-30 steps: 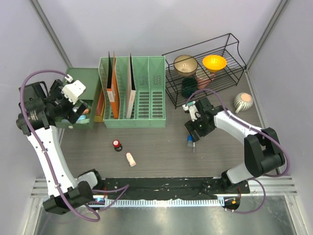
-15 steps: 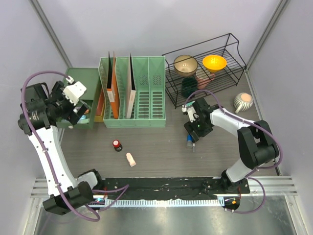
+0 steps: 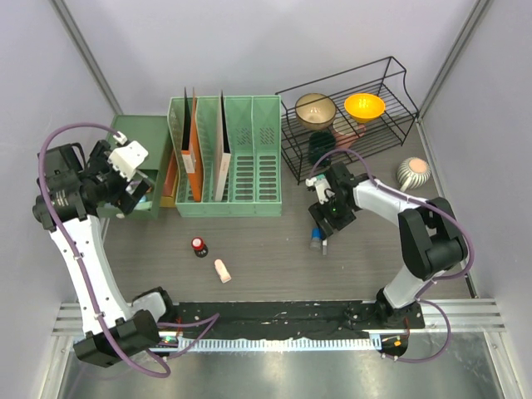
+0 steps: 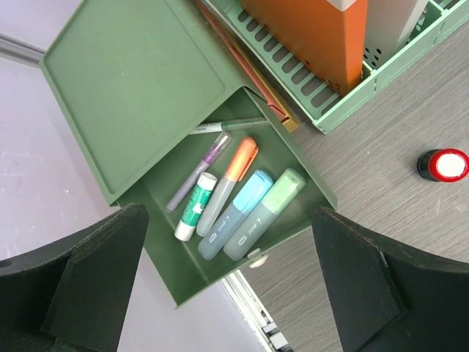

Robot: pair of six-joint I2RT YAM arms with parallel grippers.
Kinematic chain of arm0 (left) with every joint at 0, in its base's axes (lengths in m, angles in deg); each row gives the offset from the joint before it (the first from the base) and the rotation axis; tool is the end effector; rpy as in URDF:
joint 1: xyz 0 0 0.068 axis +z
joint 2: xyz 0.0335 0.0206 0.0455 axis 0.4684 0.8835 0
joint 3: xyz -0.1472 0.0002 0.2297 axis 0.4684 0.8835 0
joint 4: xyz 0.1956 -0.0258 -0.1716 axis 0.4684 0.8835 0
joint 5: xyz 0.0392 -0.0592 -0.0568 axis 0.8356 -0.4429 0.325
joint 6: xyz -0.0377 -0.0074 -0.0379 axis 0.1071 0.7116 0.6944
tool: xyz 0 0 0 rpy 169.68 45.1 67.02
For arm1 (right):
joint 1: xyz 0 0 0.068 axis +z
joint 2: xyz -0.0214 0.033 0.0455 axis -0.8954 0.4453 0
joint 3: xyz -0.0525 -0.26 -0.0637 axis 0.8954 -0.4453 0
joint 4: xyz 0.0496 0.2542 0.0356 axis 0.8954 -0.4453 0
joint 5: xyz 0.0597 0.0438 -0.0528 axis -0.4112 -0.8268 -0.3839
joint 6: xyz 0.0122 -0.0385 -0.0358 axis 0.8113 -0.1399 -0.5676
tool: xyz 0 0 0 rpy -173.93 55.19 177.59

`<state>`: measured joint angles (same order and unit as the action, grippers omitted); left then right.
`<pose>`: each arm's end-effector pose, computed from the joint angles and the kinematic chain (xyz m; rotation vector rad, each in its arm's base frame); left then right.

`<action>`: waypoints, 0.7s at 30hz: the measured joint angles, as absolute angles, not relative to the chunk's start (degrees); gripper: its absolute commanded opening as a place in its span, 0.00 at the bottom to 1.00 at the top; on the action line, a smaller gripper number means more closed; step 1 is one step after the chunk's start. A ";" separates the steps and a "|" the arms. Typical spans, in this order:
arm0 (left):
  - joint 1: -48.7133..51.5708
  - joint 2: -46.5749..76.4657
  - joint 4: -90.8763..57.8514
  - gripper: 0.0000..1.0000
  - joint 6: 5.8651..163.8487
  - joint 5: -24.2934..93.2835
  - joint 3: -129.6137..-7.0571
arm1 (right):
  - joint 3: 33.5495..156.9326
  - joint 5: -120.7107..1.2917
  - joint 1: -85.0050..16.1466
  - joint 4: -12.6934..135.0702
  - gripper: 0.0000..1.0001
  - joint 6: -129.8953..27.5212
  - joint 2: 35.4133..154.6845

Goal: Organize the desk
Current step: Pick up the stationery from the center of the board.

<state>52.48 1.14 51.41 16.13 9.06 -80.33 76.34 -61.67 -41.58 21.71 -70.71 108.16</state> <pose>0.1656 0.0539 0.4242 0.8780 1.9952 0.1158 0.2702 0.1154 0.1688 -0.8979 2.7854 0.2707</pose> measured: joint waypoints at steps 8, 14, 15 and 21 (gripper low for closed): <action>52.48 0.86 50.93 1.00 16.09 9.06 -79.39 | 77.78 -63.45 -41.58 21.86 0.65 -69.68 110.04; 52.48 0.64 50.54 1.00 16.11 9.06 -78.64 | 79.16 -63.53 -41.58 21.56 0.59 -69.25 111.92; 52.48 0.62 50.50 1.00 16.11 9.06 -78.53 | 79.31 -63.49 -41.58 21.51 0.57 -69.20 112.12; 52.48 0.44 50.47 1.00 16.15 8.50 -78.38 | 80.14 -62.59 -41.58 21.12 0.49 -68.81 113.01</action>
<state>52.48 0.44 50.47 16.15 8.50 -78.38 80.14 -62.59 -41.58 21.12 -68.81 113.01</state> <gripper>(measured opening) 0.996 0.540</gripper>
